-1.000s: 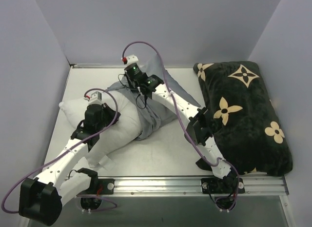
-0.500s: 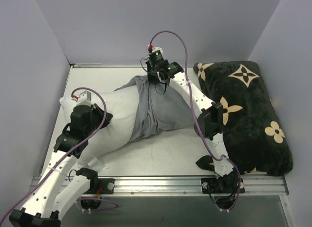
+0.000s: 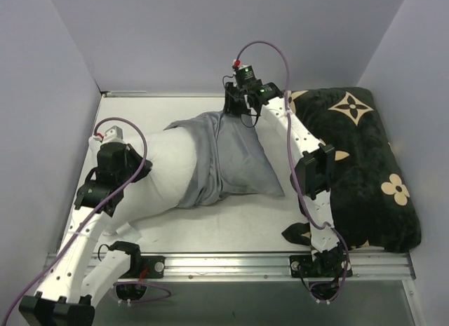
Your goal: Remove the pillowcase from the pillow
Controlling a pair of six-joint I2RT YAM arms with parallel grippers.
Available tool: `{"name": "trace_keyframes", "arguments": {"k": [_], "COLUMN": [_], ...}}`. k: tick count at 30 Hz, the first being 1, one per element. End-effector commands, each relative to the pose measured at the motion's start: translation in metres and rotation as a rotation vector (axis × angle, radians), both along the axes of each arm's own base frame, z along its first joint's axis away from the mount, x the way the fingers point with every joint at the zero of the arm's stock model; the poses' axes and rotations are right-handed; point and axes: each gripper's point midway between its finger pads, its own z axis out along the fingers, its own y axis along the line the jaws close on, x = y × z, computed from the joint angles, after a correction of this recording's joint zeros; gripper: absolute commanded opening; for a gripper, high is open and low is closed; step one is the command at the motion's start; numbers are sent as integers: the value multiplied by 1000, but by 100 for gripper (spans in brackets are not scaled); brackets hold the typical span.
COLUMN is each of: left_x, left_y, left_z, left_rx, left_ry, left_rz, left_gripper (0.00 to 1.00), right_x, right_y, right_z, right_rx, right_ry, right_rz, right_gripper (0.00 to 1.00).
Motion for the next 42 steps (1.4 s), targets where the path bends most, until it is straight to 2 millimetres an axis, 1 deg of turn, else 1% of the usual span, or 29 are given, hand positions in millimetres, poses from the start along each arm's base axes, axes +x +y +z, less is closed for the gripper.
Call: {"name": "trace_keyframes", "arguments": {"k": [1,2,3,4,5,7,8,10,11,12,13,14,15,16,18,19,22,23,24,27,28,31,35,36,37,38,39,40,42], "left_x": [17,21,25,30,33,36,37,40,41,42,43,44,45,46,47,47,45,44,44,42,42,41,43,44,44,44,45,45,45], "left_y": [30,28,27,28,28,30,31,30,30,29,29,27,26,25,23,23,23,23,23,22,22,20,20,20,20,18,18,18,18], "left_z": [4,-2,-7,-8,-14,-20,-25,-30,-32,-34,-35,-36,-36,-34,-32,-32,-29,-28,-28,-30,-31,-31,-30,-30,-31,-32,-31,-31,-30], "left_rx": [80,74,70,71,76,80,78,64,63,59,57,52,49,46,39,43,48,51,53,50,49,56,60,57,56,54,53,52,58], "left_ry": [14,19,25,18,34,44,51,55,60,59,59,63,65,61,54,54,47,45,45,49,51,52,50,51,52,54,53,53,50], "left_rz": [113,109,111,121,127,141,145,157,157,156,154,147,145,140,132,130,120,117,112,107,105,91,86,86,85,79,79,80,71], "left_gripper": [0,0,0,0,0,0,0,0,0,0,0,0,0,0,0,0,0,0,0,0,0,0,0,0,0,0,0,0,0], "right_x": [49,38,30,16,4,-23,-39,-75,-90,-124,-138,-172,-189,-205,-230,-250,-275,-279,-277,-277,-275,-272,-280,-281,-280,-280,-277,-275,-276], "right_y": [-111,-103,-101,-101,-93,-91,-78,-79,-75,-59,-49,-20,-16,-11,-1,9,20,25,41,56,66,74,84,86,92,95,96,99,99], "right_z": [84,79,85,107,113,131,135,134,126,114,107,100,98,66,42,13,-36,-44,-45,-67,-60,-54,-54,-65,-63,-68,-81,-84,-96], "right_rx": [-124,-164,-183,-183,-194,-180,-168,-169,-156,-141,-148,-160,-164,-204,-190,-183,-156,-146,-82,-34,6,19,25,-10,2,-1,-27,-28,-57], "right_ry": [-283,-282,-297,-336,-350,-369,-372,-356,-337,-319,-336,-351,-371,-348,-326,-306,-253,-247,-275,-287,-319,-380,-404,-402,-399,-388,-376,-372,-346], "right_rz": [-243,-205,-192,-185,-165,-154,-120,-120,-97,-34,-11,80,103,118,148,174,192,198,197,225,221,205,189,180,172,167,162,151,160], "right_gripper": [37,49,65,70,74,79,80,81,81,81,82,82,82,82,83,83,84,85,86,87,88,88,88,88,88,88,87,84,62]}}
